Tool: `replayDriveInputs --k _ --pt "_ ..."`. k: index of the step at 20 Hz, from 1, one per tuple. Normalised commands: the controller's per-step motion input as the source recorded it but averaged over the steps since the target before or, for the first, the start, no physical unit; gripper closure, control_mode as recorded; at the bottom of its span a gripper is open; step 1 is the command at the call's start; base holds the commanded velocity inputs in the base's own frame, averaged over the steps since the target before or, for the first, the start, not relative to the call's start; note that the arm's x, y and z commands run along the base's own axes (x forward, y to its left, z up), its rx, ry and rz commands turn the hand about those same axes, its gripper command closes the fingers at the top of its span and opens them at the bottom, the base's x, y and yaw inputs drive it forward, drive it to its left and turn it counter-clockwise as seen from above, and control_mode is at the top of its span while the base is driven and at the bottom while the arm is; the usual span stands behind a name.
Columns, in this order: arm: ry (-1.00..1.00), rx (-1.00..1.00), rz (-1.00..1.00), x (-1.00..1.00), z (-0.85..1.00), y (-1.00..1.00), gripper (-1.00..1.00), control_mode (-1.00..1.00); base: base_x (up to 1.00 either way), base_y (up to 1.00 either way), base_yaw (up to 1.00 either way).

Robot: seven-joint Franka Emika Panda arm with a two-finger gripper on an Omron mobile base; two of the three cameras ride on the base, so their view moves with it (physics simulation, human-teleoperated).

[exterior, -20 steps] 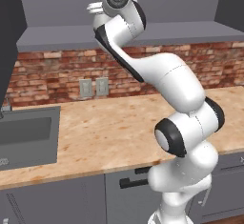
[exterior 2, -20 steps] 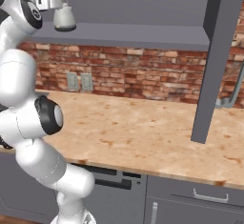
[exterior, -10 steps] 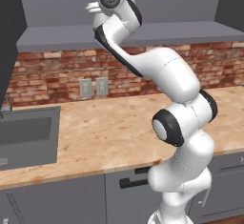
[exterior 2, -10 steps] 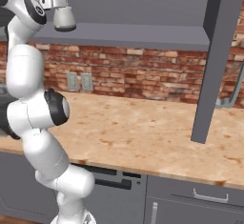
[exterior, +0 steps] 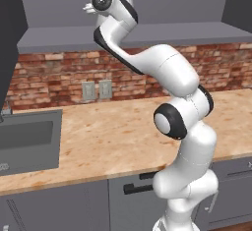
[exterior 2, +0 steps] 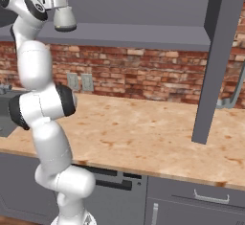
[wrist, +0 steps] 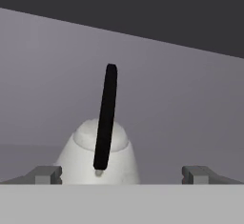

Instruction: Open the cabinet, pick the kettle from the cabinet, and place it in the sink.

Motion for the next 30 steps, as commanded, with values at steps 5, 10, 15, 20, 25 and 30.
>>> replayDriveInputs --k 5,10,15,20,25,30 --pt "0.0 0.0 -0.03 0.26 0.07 0.16 -1.0 -1.0 0.0 0.0 0.0" --pt "0.0 0.0 -0.02 0.27 0.11 0.1 -1.0 -1.0 0.0 0.0 0.0" --pt "0.0 0.0 0.0 0.25 0.05 0.04 -1.0 -1.0 0.0 0.0 0.0" --pt "0.0 0.0 0.0 0.27 0.0 0.01 -1.0 -1.0 0.0 0.0 0.0" --pt "0.0 0.0 0.0 0.2 0.0 0.0 -1.0 -1.0 0.0 0.0 0.0" --pt "0.0 0.0 0.0 0.04 -0.03 0.0 1.0 -1.0 0.0 0.0 0.0"
